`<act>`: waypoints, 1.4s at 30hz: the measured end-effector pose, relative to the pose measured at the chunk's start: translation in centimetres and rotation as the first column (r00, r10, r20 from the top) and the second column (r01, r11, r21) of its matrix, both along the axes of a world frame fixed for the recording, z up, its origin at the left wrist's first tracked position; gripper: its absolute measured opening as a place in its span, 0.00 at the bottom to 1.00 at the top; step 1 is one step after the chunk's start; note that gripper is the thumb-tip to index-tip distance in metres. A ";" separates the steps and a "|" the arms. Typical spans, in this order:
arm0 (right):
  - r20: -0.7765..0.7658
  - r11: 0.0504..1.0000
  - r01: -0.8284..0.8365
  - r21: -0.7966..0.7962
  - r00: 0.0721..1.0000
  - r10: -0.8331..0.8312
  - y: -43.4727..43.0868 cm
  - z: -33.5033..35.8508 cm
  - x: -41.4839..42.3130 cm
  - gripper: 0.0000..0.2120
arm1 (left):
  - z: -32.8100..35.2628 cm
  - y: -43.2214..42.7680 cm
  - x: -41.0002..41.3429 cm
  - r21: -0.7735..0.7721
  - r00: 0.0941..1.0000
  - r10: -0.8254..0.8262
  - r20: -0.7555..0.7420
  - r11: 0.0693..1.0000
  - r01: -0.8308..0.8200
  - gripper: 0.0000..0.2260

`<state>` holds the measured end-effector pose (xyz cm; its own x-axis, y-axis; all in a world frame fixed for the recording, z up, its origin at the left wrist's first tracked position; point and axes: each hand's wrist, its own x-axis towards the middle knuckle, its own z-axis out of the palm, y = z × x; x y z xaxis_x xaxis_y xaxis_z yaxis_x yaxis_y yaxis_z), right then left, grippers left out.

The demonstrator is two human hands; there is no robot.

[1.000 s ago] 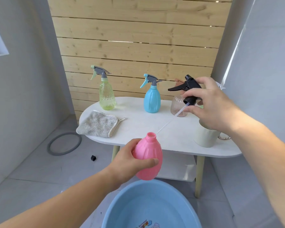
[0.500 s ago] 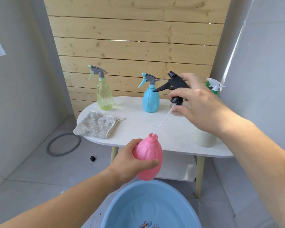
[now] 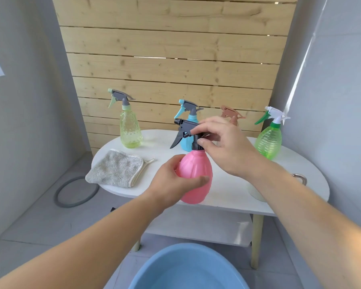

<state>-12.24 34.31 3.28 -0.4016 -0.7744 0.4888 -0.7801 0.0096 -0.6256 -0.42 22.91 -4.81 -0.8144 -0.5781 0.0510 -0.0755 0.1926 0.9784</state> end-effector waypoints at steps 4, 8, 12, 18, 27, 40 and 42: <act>0.156 1.000 -0.015 0.009 0.988 0.013 -1.1 -0.6 -1.5 0.18 | -0.9 -1.3 -1.8 -0.018 1.000 0.015 0.013 1.000 -0.015 0.29; 0.227 1.000 -0.016 -0.022 0.974 0.020 -2.1 -2.0 -2.7 0.16 | -2.1 -2.4 -2.8 -0.010 0.999 0.027 0.029 1.000 -0.027 0.30; 0.283 0.998 -0.013 -0.060 0.959 0.029 -3.1 -2.9 -3.3 0.16 | -2.5 -2.9 -3.3 0.028 1.000 0.022 0.010 0.999 -0.022 0.29; 0.225 0.999 -0.053 -0.009 0.973 0.053 -4.2 -3.1 -4.1 0.22 | -3.1 -3.5 -3.8 0.044 1.000 -0.011 -0.009 0.999 0.011 0.29; 0.219 0.982 -0.115 0.150 0.972 0.080 -3.9 -3.1 -4.7 0.20 | -3.3 -3.7 -3.6 -0.008 0.997 -0.072 0.015 0.997 0.072 0.33; 0.194 0.963 -0.122 0.242 0.978 0.076 -4.1 -3.3 -4.8 0.10 | -3.8 -3.2 -3.6 -0.119 0.998 -0.047 0.042 0.992 0.051 0.36; 0.240 0.962 -0.166 0.218 0.964 0.112 -4.1 -3.4 -5.1 0.10 | -3.9 -3.0 -3.7 -0.120 0.999 -0.036 0.034 0.992 0.040 0.39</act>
